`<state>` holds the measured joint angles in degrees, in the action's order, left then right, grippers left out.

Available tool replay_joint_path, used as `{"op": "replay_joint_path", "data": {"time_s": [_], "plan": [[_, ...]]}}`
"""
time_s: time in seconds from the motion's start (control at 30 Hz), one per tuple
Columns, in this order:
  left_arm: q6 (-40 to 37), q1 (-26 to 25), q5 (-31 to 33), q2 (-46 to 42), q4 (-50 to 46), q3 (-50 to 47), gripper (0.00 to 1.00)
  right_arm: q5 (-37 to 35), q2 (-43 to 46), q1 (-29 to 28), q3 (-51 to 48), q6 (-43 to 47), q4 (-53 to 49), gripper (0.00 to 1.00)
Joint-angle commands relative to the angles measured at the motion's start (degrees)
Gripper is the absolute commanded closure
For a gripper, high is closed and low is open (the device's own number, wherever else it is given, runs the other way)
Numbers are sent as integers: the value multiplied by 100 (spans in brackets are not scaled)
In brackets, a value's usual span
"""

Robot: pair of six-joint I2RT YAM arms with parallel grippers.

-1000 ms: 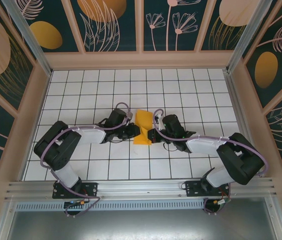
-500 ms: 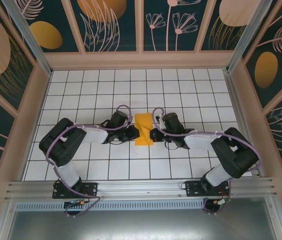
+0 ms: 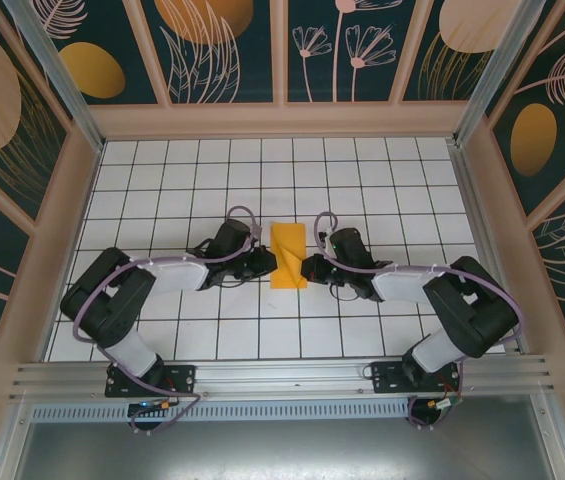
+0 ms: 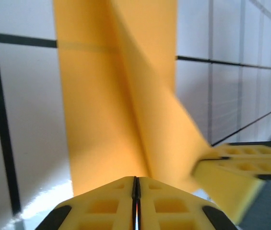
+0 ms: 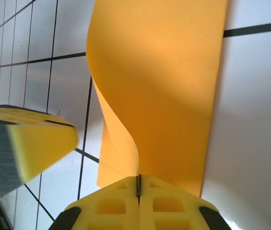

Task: Fold a paper plane with a square sheet of paper (pick it up from the middle)
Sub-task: Fold the triangle a second time at the center of the table.

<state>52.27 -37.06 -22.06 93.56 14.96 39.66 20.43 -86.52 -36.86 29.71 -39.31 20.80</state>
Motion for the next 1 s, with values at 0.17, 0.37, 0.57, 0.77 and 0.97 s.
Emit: {"op": "replay_joint_path", "data": {"time_s": [0.17, 0.37, 0.57, 0.77, 0.97], "plan": [[615, -169, -53, 40, 513, -166, 93, -39, 131, -101, -19, -538, 484, 100], [906, -423, 47, 357, 708, -91, 97, -12, 22, -150, -5, -589, 562, 100], [887, -432, 405, 639, 367, -82, 100, 10, -70, -180, 68, -526, 513, 100], [557, -432, 795, 829, -122, -84, 100, -69, -149, -155, 458, 57, -217, 100], [173, -427, 1157, 826, -662, 14, 100, -152, -364, -61, 935, 648, -937, 100]]}}
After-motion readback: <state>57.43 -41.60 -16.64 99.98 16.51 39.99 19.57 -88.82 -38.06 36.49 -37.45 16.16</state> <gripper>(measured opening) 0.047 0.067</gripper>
